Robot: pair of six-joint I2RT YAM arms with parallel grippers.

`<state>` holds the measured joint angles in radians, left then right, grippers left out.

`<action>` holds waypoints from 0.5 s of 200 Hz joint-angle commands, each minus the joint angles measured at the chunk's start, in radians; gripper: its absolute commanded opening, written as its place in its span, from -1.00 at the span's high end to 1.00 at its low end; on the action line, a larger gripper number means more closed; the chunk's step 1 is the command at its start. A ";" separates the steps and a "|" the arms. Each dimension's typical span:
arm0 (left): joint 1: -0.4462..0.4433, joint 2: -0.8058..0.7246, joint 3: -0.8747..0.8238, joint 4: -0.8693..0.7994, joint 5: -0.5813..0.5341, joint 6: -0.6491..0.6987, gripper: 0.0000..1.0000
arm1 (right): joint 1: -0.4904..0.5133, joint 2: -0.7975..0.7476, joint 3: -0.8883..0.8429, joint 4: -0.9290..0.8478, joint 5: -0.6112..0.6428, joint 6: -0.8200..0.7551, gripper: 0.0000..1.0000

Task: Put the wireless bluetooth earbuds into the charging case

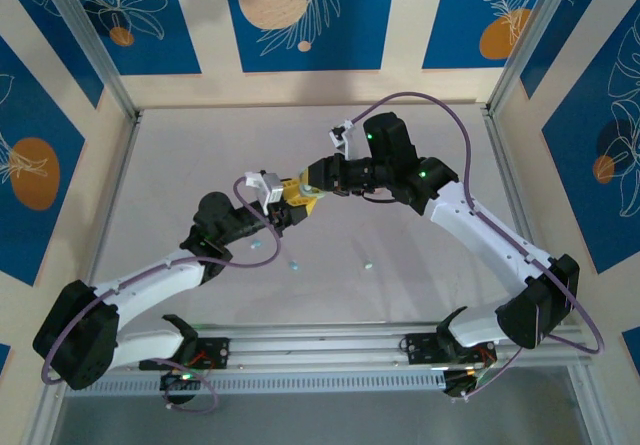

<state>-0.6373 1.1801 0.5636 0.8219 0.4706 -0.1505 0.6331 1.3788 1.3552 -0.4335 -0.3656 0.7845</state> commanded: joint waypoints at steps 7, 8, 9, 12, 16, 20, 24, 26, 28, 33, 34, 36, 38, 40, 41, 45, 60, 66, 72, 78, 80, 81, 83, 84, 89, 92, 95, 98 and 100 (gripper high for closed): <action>-0.008 -0.030 0.025 0.059 0.012 -0.001 0.46 | 0.008 0.002 0.029 -0.064 0.020 -0.024 0.42; -0.008 -0.030 0.025 0.059 0.012 -0.002 0.46 | 0.007 0.002 0.030 -0.065 0.020 -0.024 0.42; -0.008 -0.030 0.025 0.059 0.011 -0.003 0.47 | 0.007 0.002 0.029 -0.065 0.020 -0.026 0.42; -0.008 -0.031 0.025 0.059 0.011 -0.003 0.47 | 0.007 0.002 0.030 -0.066 0.022 -0.027 0.42; -0.009 -0.030 0.026 0.059 0.010 -0.002 0.47 | 0.007 0.003 0.032 -0.069 0.023 -0.026 0.42; -0.008 -0.031 0.025 0.057 0.011 -0.002 0.47 | 0.007 0.002 0.033 -0.070 0.024 -0.027 0.42; -0.007 -0.031 0.027 0.057 0.012 -0.003 0.47 | 0.007 0.002 0.034 -0.073 0.025 -0.028 0.42; -0.008 -0.031 0.026 0.057 0.012 -0.002 0.47 | 0.007 0.001 0.035 -0.074 0.026 -0.029 0.42; -0.008 -0.031 0.026 0.057 0.012 -0.003 0.47 | 0.007 0.002 0.035 -0.074 0.027 -0.028 0.42; -0.008 -0.032 0.027 0.057 0.012 -0.002 0.46 | 0.007 0.001 0.036 -0.077 0.027 -0.028 0.42; -0.008 -0.032 0.026 0.057 0.012 -0.001 0.46 | 0.007 0.002 0.035 -0.077 0.027 -0.029 0.42; -0.008 -0.031 0.026 0.057 0.012 -0.001 0.47 | 0.007 0.002 0.037 -0.078 0.027 -0.028 0.41; -0.008 -0.032 0.026 0.056 0.011 -0.001 0.46 | 0.007 0.001 0.038 -0.079 0.028 -0.028 0.42; -0.009 -0.031 0.026 0.057 0.012 -0.003 0.46 | 0.007 0.001 0.037 -0.079 0.027 -0.028 0.42; -0.009 -0.031 0.026 0.056 0.012 -0.003 0.47 | 0.007 0.001 0.037 -0.080 0.027 -0.029 0.42; -0.009 -0.030 0.027 0.056 0.012 -0.001 0.47 | 0.007 0.000 0.038 -0.079 0.025 -0.030 0.42; -0.008 -0.030 0.027 0.054 0.011 0.001 0.47 | 0.007 0.001 0.043 -0.085 0.019 -0.030 0.42; -0.009 -0.030 0.027 0.054 0.010 0.000 0.47 | 0.008 0.002 0.047 -0.093 0.016 -0.031 0.42; -0.008 -0.030 0.027 0.054 0.009 0.001 0.46 | 0.007 0.002 0.052 -0.099 0.013 -0.034 0.42; -0.008 -0.031 0.026 0.052 0.006 0.001 0.47 | 0.006 0.002 0.058 -0.109 0.008 -0.037 0.42; -0.007 -0.031 0.026 0.051 0.005 0.001 0.47 | 0.007 0.003 0.060 -0.112 0.007 -0.039 0.42; -0.008 -0.031 0.026 0.051 0.004 0.002 0.46 | 0.007 0.003 0.060 -0.114 0.007 -0.039 0.42; -0.008 -0.032 0.025 0.051 0.003 0.002 0.46 | 0.007 0.003 0.063 -0.118 0.006 -0.039 0.42; -0.008 -0.033 0.025 0.051 0.003 0.002 0.46 | 0.007 0.002 0.065 -0.120 0.005 -0.040 0.42; -0.008 -0.033 0.025 0.051 0.002 0.004 0.47 | 0.007 0.001 0.071 -0.130 0.004 -0.043 0.42; -0.009 -0.034 0.023 0.051 0.000 0.004 0.47 | 0.007 0.001 0.074 -0.136 0.003 -0.045 0.42; -0.008 -0.035 0.024 0.051 0.000 0.005 0.47 | 0.007 -0.001 0.077 -0.139 0.002 -0.047 0.41; -0.007 -0.035 0.024 0.051 -0.001 0.005 0.47 | 0.007 -0.003 0.079 -0.144 0.002 -0.049 0.40; -0.007 -0.035 0.023 0.049 -0.001 0.006 0.47 | 0.007 -0.005 0.080 -0.144 0.001 -0.050 0.40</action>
<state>-0.6384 1.1778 0.5636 0.8230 0.4698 -0.1501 0.6342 1.3792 1.3922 -0.5007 -0.3546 0.7650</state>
